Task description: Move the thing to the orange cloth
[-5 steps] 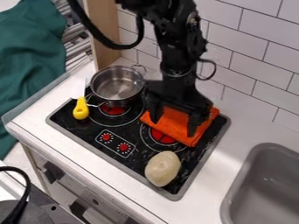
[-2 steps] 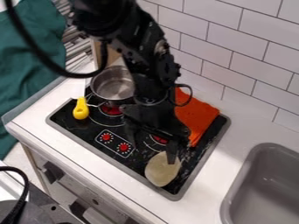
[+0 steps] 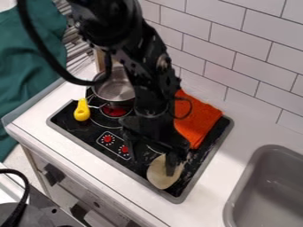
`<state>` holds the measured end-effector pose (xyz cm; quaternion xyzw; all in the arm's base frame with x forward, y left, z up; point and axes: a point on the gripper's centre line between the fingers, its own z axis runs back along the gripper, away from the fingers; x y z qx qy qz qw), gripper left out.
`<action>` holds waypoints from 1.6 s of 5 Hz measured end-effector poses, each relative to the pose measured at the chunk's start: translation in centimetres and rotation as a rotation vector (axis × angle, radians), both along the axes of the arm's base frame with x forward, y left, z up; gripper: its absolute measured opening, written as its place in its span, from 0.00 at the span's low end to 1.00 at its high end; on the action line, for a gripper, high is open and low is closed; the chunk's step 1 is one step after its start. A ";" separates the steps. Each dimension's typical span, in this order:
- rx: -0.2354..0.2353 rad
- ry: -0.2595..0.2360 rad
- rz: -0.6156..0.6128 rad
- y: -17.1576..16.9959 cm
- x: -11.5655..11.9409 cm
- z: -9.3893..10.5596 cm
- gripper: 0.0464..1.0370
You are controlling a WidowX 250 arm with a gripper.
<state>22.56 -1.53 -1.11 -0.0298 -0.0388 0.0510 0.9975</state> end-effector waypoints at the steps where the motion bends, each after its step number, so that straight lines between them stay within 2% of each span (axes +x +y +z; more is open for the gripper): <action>1: 0.011 0.038 -0.013 -0.6 -0.1 -1.3 0.97; 2: 0.007 0.079 0.000 -0.9 -0.2 -3.0 0.97; 3: -0.003 0.084 0.018 -1.1 0.3 -3.5 0.92; 4: -0.015 0.074 0.031 -1.3 1.2 -3.6 0.82; 5: -0.001 0.076 0.005 -1.1 1.3 -3.3 0.82; 6: 0.023 0.036 0.020 -1.3 3.2 -1.2 0.82; 7: 0.039 -0.004 -0.042 -2.7 6.2 1.6 0.82; 8: 0.028 -0.027 -0.059 -3.6 10.3 2.3 0.82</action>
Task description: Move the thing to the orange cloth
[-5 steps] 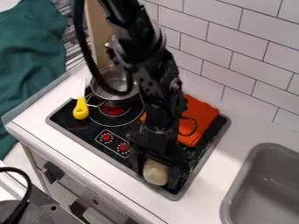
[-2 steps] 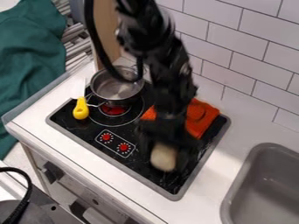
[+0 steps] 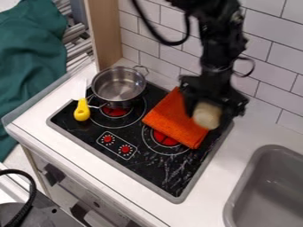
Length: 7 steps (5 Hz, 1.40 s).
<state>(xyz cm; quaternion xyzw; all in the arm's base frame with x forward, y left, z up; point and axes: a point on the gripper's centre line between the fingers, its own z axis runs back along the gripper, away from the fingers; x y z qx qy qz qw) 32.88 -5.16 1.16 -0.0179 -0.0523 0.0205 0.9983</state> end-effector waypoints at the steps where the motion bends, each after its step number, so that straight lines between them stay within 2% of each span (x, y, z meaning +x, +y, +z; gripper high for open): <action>1: -0.041 0.048 0.039 0.5 2.1 -2.2 0.82; 2: -0.030 0.105 0.106 3.7 2.7 -4.0 0.82; 3: -0.015 0.135 0.151 6.5 2.2 -4.4 0.82; 4: -0.014 0.136 0.149 7.4 2.4 -4.2 0.82; 5: -0.023 0.110 0.142 7.8 3.4 -3.4 0.87; 6: -0.026 0.115 0.125 7.9 4.4 -3.1 0.98; 7: -0.030 0.135 0.125 7.8 4.2 -2.9 0.97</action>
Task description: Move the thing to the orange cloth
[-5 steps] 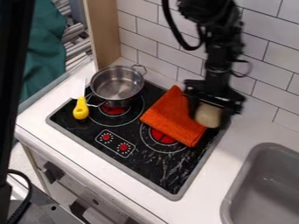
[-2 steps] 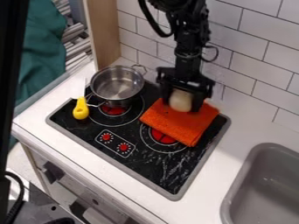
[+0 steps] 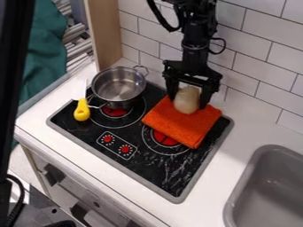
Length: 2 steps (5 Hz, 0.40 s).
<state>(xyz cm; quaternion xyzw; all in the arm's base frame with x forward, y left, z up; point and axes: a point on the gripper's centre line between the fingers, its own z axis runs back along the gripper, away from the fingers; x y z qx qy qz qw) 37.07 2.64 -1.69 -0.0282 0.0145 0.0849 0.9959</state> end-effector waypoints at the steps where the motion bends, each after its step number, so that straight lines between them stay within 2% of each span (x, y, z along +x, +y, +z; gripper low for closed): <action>1: 0.008 -0.029 0.012 -0.1 -1.0 2.1 0.97; 2: 0.007 -0.094 0.025 -0.4 -3.7 5.4 0.97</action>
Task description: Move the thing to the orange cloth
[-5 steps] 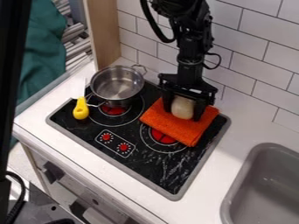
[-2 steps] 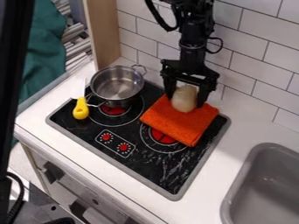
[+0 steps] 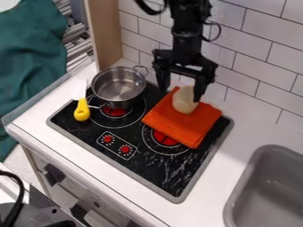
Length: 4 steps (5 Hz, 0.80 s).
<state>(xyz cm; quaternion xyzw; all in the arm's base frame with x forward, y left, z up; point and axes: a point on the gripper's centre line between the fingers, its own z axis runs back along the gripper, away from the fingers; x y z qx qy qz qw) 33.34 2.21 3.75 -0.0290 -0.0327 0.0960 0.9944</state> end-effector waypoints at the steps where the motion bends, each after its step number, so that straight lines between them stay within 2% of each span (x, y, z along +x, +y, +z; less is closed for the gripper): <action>1: 0.003 -0.027 0.017 -0.2 -2.9 1.8 0.97; 2: 0.009 -0.006 0.016 -0.2 -4.5 1.2 0.97; 4: 0.011 0.000 0.000 -0.3 -5.0 0.6 0.97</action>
